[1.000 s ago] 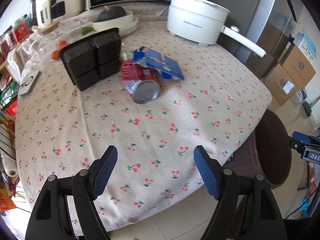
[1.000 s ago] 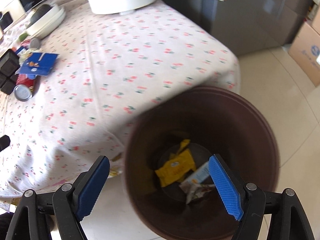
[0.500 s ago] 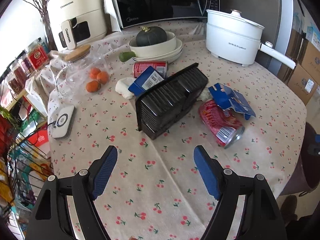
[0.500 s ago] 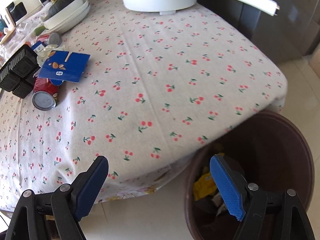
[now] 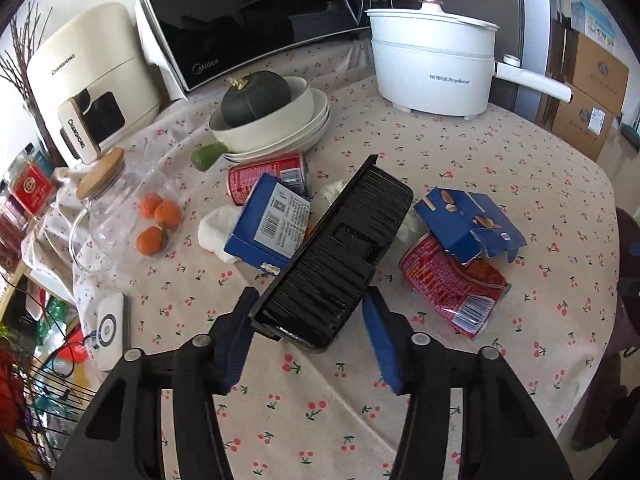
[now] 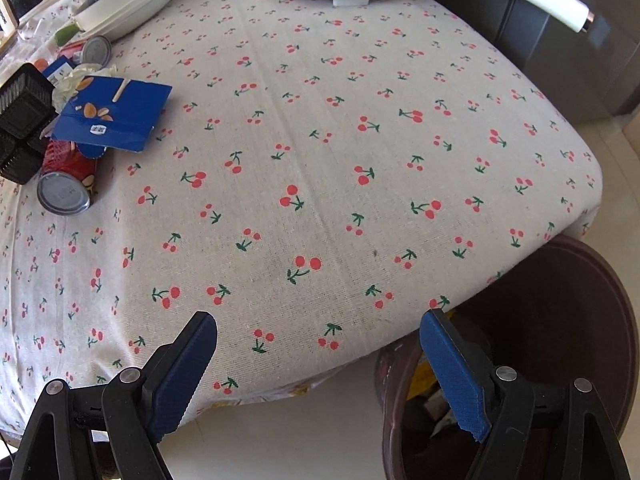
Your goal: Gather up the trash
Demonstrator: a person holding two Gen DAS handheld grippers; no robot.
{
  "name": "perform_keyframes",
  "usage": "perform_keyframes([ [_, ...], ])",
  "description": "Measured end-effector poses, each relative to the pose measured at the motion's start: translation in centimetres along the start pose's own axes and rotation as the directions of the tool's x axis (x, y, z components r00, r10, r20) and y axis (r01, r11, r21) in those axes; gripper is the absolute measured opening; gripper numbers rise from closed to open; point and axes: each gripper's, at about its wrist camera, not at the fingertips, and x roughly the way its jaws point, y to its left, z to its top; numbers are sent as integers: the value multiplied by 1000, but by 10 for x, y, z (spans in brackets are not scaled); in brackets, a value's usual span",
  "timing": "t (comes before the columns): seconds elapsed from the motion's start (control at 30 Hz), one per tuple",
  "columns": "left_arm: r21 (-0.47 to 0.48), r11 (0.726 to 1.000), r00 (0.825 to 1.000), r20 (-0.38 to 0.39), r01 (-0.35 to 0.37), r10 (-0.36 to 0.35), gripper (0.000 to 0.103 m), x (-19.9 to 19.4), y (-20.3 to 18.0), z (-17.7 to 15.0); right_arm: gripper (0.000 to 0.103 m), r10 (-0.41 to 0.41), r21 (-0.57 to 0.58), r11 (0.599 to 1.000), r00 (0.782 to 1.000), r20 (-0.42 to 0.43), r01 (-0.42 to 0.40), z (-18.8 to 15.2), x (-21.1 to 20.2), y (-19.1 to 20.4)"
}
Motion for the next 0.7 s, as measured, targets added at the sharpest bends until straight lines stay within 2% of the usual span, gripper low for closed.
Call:
perform_keyframes([
  [0.03,-8,1000,1000,2,13,-13,42,-3,-2,-1,87,0,-1,1000,1000,0,0,0,0,0],
  [0.1,-32,999,999,13,41,-41,35,-12,-7,-4,87,1,-1,1000,1000,1,-1,-1,0,1],
  [0.2,-151,983,994,38,108,-103,35,-31,-5,-9,87,8,-4,1000,1000,7,-8,0,-2,5],
  [0.3,-306,931,980,75,200,-186,35,-50,4,-23,87,16,-15,1000,1000,16,-16,0,-6,11],
  [0.37,-383,894,972,83,233,-218,35,-60,8,-33,87,28,-19,999,999,22,-27,2,-7,17],
  [0.43,-426,876,974,78,226,-213,35,-70,10,-42,87,45,-22,999,999,26,-44,4,-7,25],
  [0.63,-466,871,988,70,153,-137,35,-99,21,-69,87,124,-31,992,992,35,-123,16,1,62],
  [0.7,-494,860,992,54,127,-116,35,-100,28,-78,87,154,-36,988,987,47,-153,20,5,79],
])
